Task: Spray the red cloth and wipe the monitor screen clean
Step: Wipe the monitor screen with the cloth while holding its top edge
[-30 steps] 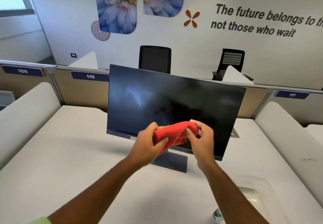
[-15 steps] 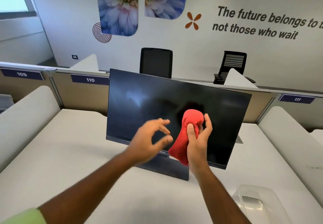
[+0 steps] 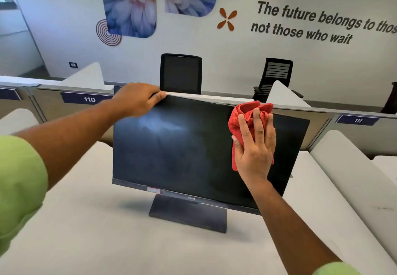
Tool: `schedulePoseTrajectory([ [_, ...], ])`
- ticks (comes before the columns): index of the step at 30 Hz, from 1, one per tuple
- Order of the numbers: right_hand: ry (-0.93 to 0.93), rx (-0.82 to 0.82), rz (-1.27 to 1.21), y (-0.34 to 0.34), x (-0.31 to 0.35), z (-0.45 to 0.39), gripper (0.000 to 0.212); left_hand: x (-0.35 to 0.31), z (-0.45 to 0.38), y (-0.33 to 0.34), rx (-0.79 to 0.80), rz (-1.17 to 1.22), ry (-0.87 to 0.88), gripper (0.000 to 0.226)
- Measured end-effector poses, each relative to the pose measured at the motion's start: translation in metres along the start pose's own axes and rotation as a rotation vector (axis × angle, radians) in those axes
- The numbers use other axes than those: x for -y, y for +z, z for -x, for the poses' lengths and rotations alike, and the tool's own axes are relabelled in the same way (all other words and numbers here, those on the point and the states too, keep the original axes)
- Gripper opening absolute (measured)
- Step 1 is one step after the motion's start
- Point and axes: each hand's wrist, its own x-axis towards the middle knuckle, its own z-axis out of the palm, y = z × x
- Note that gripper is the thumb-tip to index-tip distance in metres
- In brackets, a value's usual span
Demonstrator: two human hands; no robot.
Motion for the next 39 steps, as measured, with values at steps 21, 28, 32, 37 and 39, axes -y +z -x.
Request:
schedulePoseTrajectory([
  [21, 0.255, -0.058, -0.187, 0.058, 0.057, -0.02, 0.061, 0.014, 0.025, -0.001, -0.029, 0.278, -0.038, 0.064],
  [28, -0.112, 0.108, -0.181, 0.081, 0.145, -0.009, 0.061, 0.022, 0.024, 0.004, -0.044, 0.31, -0.093, 0.061],
  [32, -0.21, 0.104, -0.102, 0.079, 0.116, -0.019, 0.059, 0.025, 0.025, 0.003, -0.063, 0.351, -0.151, 0.064],
  [37, 0.125, -0.003, -0.066, 0.065, 0.063, -0.014, 0.057, 0.012, 0.023, -0.002, -0.058, 0.337, -0.117, 0.069],
  [39, 0.253, -0.035, -0.055, 0.06, 0.037, -0.013, 0.057, 0.01, 0.023, -0.003, -0.064, 0.329, -0.11, 0.068],
])
